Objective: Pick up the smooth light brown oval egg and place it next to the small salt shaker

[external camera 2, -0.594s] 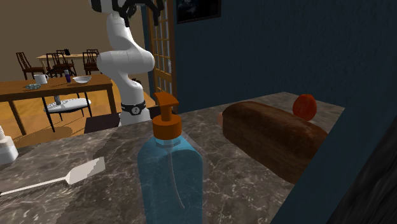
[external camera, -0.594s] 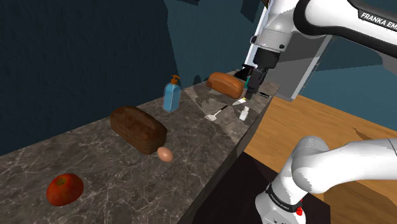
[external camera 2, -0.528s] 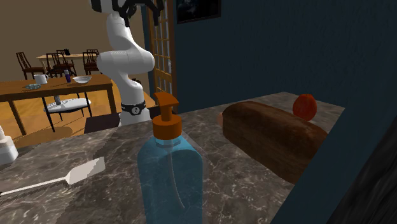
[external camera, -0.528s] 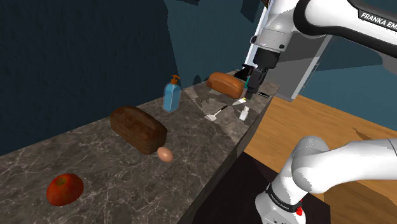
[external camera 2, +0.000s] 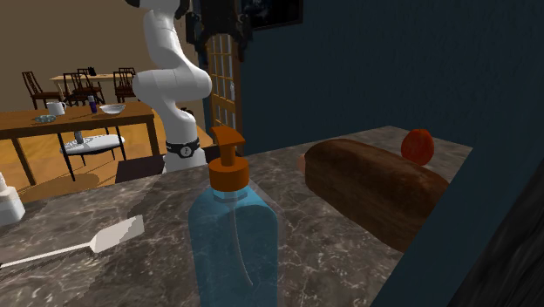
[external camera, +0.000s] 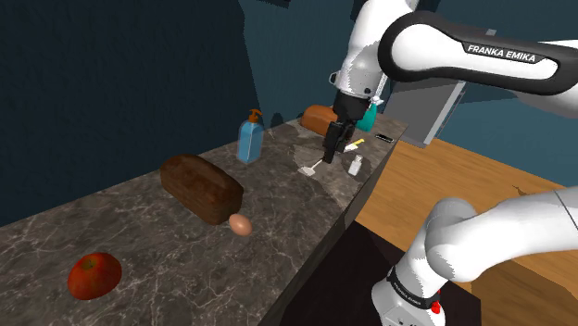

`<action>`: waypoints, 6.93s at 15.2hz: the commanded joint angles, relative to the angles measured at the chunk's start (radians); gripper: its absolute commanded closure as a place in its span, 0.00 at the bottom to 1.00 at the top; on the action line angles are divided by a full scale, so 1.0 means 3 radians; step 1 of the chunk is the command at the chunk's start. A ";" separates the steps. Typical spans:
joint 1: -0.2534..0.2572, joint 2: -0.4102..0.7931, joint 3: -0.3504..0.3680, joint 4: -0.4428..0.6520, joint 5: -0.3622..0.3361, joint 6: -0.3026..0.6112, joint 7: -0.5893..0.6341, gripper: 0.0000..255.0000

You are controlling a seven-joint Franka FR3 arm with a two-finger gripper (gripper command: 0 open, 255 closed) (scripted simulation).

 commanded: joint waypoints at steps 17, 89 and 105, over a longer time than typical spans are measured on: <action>0.0145 0.1962 0.0753 0.0407 -0.0119 0.1421 0.0752 0.00; -0.0162 0.1711 0.0368 0.0872 -0.0207 0.0625 0.0119 1.00; -0.0736 0.1684 -0.0415 0.0831 -0.0481 0.0616 -0.1144 1.00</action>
